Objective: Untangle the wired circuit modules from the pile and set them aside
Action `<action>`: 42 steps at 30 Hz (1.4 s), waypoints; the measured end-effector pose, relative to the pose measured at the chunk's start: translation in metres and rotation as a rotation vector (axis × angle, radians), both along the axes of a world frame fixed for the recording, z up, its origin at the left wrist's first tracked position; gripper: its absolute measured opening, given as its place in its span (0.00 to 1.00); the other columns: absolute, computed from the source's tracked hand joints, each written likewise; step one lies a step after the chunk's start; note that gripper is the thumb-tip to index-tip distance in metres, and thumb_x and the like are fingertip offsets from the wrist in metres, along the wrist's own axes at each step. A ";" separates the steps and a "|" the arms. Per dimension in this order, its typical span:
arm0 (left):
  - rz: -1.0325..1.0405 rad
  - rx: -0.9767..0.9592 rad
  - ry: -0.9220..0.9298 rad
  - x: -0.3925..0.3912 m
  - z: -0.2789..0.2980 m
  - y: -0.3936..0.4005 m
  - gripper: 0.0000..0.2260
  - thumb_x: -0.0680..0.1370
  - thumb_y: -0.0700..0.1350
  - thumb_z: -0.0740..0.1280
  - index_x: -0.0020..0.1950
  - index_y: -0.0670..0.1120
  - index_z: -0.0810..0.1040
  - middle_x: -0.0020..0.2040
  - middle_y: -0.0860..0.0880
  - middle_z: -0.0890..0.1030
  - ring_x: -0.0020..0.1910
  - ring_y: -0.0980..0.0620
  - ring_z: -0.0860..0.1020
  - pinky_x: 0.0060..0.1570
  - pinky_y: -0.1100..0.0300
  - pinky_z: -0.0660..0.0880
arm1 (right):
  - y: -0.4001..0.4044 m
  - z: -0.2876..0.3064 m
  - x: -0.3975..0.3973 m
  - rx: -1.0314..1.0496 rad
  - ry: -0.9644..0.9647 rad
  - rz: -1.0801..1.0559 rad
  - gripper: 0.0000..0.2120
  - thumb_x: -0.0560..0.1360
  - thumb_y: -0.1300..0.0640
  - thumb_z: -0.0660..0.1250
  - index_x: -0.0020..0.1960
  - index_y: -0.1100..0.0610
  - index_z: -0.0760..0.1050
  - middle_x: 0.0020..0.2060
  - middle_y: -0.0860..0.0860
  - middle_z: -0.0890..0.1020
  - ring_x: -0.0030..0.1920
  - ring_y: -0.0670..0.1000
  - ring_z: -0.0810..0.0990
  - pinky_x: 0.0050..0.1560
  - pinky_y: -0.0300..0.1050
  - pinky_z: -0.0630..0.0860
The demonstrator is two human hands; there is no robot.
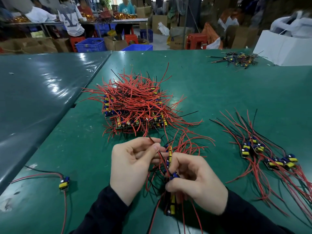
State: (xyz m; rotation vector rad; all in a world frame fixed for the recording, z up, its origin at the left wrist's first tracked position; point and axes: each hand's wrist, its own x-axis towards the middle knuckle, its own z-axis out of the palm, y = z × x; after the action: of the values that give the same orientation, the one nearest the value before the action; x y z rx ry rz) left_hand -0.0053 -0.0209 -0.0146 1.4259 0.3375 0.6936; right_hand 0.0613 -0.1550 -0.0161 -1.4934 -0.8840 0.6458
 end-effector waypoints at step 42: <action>-0.189 -0.505 0.124 -0.005 0.022 0.005 0.06 0.68 0.41 0.66 0.39 0.40 0.81 0.33 0.44 0.82 0.24 0.58 0.75 0.22 0.70 0.71 | -0.005 -0.002 0.012 -0.046 -0.657 -0.113 0.19 0.79 0.50 0.62 0.32 0.57 0.69 0.22 0.52 0.70 0.24 0.51 0.65 0.28 0.49 0.68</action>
State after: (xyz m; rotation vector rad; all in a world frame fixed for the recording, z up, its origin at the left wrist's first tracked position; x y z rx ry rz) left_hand -0.0100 -0.0156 0.0072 1.0020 0.4332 0.3327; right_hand 0.0734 -0.1598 -0.0177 -1.8169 -1.2689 0.0761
